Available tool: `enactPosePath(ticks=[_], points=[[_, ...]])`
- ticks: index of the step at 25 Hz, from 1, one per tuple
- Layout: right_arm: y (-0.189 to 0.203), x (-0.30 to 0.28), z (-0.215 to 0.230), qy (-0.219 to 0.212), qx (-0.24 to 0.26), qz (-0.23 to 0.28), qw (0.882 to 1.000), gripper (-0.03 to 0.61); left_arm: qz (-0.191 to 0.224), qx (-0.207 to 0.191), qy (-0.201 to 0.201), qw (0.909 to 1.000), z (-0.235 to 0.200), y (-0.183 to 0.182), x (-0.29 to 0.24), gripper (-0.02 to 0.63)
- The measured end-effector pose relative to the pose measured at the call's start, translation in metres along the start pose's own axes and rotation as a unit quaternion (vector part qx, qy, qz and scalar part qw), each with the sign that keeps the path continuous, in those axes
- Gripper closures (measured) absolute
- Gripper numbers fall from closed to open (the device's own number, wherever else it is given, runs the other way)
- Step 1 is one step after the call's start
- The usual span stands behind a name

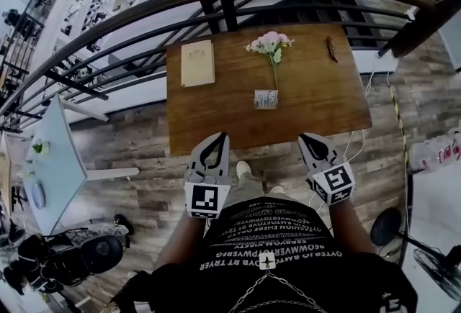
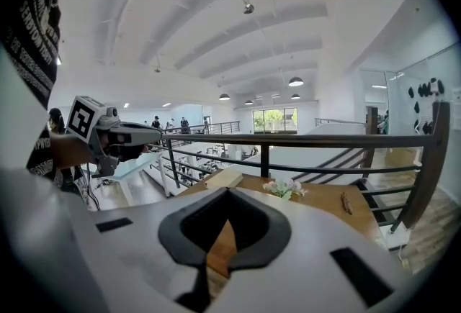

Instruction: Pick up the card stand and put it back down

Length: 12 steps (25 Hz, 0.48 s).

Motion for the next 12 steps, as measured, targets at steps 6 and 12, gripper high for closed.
enactPosePath(ticks=[6, 12], points=[[-0.027, -0.037, 0.0, 0.008, 0.002, -0.016, 1.0, 0.565, 0.01, 0.004, 0.003, 0.9999, -0.046, -0.004, -0.02, 0.594], [-0.043, -0.071, 0.004, 0.024, -0.001, -0.026, 0.999, 0.565, 0.02, 0.004, 0.018, 0.9996, -0.081, -0.009, -0.041, 0.594]])
Point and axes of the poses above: the fingertips, and each gripper's own axes: x backward along the fingers, z to its right, y out of its underside, the point moved 7 cm from there along x, backward along the fingers, and after that the axes turned 14 degrees about -z, right-handed, at the moved point
